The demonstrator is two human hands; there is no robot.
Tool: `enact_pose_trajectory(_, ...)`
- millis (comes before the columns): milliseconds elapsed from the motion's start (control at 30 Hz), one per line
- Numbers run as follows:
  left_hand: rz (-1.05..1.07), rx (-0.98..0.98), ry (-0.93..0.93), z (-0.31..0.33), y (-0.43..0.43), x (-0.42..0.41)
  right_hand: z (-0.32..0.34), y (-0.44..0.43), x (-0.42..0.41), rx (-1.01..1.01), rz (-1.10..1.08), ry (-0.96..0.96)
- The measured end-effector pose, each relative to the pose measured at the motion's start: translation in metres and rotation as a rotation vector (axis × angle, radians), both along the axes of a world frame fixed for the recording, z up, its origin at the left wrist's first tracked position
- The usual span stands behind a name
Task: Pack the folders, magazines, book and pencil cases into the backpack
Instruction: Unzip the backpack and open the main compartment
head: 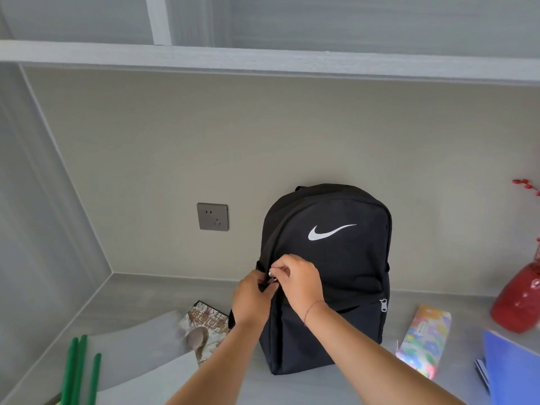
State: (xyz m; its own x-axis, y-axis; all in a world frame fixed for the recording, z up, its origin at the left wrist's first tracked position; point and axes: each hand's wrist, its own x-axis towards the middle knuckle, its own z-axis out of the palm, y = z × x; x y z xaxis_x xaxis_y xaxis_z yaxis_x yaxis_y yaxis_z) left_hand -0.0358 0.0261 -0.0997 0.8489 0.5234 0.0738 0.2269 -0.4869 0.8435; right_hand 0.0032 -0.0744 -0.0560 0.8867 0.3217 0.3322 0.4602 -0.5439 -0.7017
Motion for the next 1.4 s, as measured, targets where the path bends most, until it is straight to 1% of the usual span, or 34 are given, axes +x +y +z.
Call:
enact_pose_trajectory(67, 0.037, 0.086, 0.020, -0.002, 0.002, 0.001, 0.018, -0.007, 0.005, 0.131, -0.064, -0.055)
enact_pose_trajectory(167, 0.051, 0.106, 0.062, -0.005, 0.012, -0.003, 0.056, -0.024, 0.020, 0.311, -0.132, -0.107)
enact_pose_trajectory(267, 0.004, 0.132, 0.126, 0.001, 0.020, -0.005, 0.080, -0.044, 0.031, 0.412, -0.157, -0.105)
enact_pose_trajectory(333, -0.033, 0.137, 0.148, 0.014, 0.018, -0.001, 0.086, -0.055, 0.033, 0.470, -0.171, -0.062)
enact_pose_trajectory(367, -0.055, 0.120, 0.105, 0.024, 0.013, 0.002, 0.089, -0.059, 0.032, 0.486, -0.169, -0.042)
enact_pose_trajectory(467, -0.139, 0.063, -0.181, 0.068, -0.012, 0.017, 0.097, -0.062, 0.029, 0.461, -0.134, -0.033)
enact_pose_trajectory(533, -0.188, 0.105, -0.294, 0.099, -0.030, 0.029, 0.099, -0.059, 0.024, 0.413, -0.086, -0.056)
enact_pose_trajectory(633, -0.169, 0.213, -0.326, 0.118, -0.040, 0.038, 0.097, -0.060, 0.018, 0.386, -0.064, -0.102)
enact_pose_trajectory(700, -0.169, 0.245, -0.311, 0.117, -0.040, 0.039, 0.097, -0.070, 0.021, 0.411, -0.102, -0.127)
enact_pose_trajectory(767, -0.154, 0.235, -0.283, 0.113, -0.035, 0.038, 0.099, -0.084, 0.031, 0.470, -0.182, -0.134)
enact_pose_trajectory(833, -0.109, 0.168, -0.252, 0.110, -0.022, 0.036, 0.101, -0.105, 0.047, 0.568, -0.308, -0.085)
enact_pose_trajectory(900, -0.067, 0.109, -0.238, 0.106, -0.004, 0.032, 0.096, -0.130, 0.065, 0.633, -0.445, 0.021)
enact_pose_trajectory(967, -0.038, 0.081, -0.215, 0.104, 0.007, 0.030, 0.082, -0.154, 0.078, 0.621, -0.555, 0.158)
enact_pose_trajectory(1000, -0.024, 0.085, -0.199, 0.105, 0.009, 0.030, 0.075, -0.161, 0.081, 0.609, -0.573, 0.225)
enact_pose_trajectory(1067, -0.029, 0.153, -0.189, 0.113, 0.000, 0.035, 0.066, -0.164, 0.082, 0.658, -0.555, 0.303)
enact_pose_trajectory(1100, -0.053, 0.230, -0.193, 0.120, -0.009, 0.040, 0.064, -0.163, 0.082, 0.721, -0.525, 0.321)
enact_pose_trajectory(1167, -0.135, 0.457, -0.200, 0.136, -0.031, 0.052, 0.069, -0.160, 0.081, 0.812, -0.466, 0.310)
enact_pose_trajectory(1233, -0.231, 0.694, -0.194, 0.150, -0.059, 0.067, 0.073, -0.159, 0.082, 0.848, -0.416, 0.298)
enact_pose_trajectory(1267, -0.266, 0.775, -0.193, 0.154, -0.071, 0.074, 0.075, -0.158, 0.081, 0.856, -0.393, 0.295)
enact_pose_trajectory(1333, -0.314, 0.870, -0.202, 0.159, -0.090, 0.086, 0.076, -0.159, 0.080, 0.866, -0.372, 0.299)
enact_pose_trajectory(1400, -0.345, 0.898, -0.225, 0.161, -0.101, 0.094, 0.073, -0.163, 0.080, 0.881, -0.382, 0.313)
